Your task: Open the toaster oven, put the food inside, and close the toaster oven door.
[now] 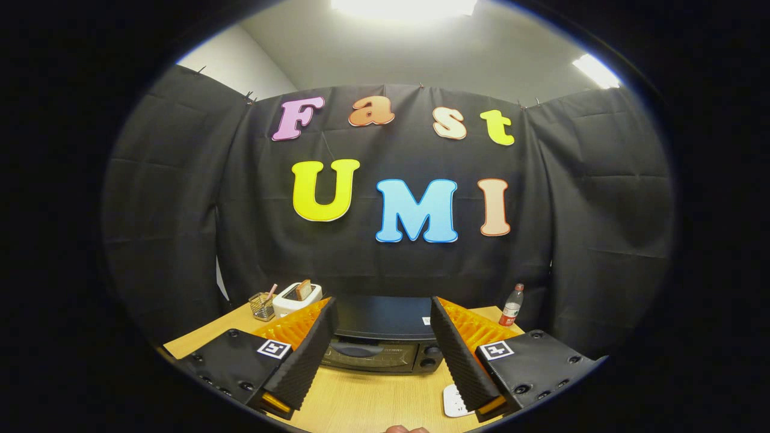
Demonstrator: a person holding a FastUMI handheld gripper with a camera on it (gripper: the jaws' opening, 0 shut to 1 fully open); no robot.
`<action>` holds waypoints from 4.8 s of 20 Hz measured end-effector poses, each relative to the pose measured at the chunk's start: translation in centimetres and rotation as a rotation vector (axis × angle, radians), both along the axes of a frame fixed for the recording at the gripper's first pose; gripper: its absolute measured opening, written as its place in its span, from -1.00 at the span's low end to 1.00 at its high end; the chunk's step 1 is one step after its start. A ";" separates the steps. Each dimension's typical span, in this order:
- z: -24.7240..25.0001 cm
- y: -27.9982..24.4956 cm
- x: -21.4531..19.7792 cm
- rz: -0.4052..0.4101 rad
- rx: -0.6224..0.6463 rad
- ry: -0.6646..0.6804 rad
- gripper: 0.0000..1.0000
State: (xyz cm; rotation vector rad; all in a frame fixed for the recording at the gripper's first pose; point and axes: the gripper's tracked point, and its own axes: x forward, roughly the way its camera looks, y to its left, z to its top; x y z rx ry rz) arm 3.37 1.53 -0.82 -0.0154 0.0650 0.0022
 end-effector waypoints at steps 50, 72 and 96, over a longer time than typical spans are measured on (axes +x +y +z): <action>-22.2 5.0 11.3 -0.007 0.056 0.526 1.00; -32.5 5.0 2.2 0.077 -0.025 0.764 0.97; -24.5 -9.5 -4.9 0.080 -0.081 0.758 0.97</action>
